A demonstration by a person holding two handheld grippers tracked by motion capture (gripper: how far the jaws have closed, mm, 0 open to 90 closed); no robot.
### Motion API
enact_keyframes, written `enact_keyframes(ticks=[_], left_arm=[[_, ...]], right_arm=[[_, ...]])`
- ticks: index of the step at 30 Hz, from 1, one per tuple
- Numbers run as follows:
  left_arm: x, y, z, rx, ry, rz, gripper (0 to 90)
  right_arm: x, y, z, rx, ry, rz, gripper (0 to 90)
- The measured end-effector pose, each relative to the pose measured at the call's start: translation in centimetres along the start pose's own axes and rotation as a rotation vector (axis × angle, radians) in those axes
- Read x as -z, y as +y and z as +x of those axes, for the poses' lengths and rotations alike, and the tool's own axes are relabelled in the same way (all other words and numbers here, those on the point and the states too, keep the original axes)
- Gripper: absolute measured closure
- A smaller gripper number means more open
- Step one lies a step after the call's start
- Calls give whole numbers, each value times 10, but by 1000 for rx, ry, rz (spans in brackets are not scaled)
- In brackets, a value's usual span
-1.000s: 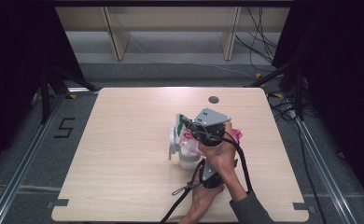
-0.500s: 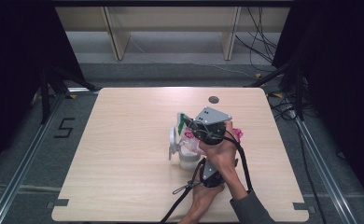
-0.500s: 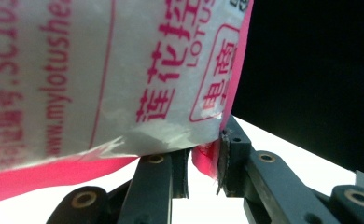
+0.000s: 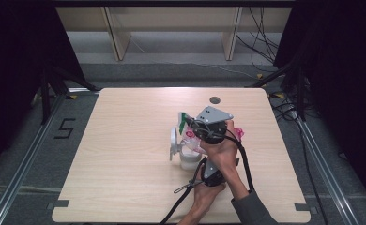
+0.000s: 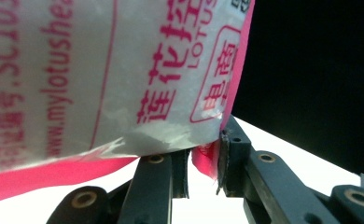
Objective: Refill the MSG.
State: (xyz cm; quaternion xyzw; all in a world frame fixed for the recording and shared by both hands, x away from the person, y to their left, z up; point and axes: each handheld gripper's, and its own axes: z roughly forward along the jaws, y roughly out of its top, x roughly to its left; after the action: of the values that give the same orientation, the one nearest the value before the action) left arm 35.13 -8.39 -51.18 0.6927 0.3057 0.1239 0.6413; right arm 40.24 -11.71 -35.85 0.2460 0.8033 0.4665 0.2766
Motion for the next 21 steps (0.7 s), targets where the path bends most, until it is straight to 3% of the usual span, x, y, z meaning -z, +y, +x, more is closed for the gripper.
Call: enact_keyframes(ticks=[2,4,7,21], left_arm=[[0,1,-1,6,6,-5,764],[-1,1,-3,40,10,-34,764],[0,0,-2,24,3,-22,764],[-1,-1,-2,34,11,-38,764]], right_arm=[[1,1,1,-16,10,3,899],[0,1,1,12,-5,-9,899],[-1,0,1,12,-7,-1,899],[-1,1,2,8,0,-2,899]])
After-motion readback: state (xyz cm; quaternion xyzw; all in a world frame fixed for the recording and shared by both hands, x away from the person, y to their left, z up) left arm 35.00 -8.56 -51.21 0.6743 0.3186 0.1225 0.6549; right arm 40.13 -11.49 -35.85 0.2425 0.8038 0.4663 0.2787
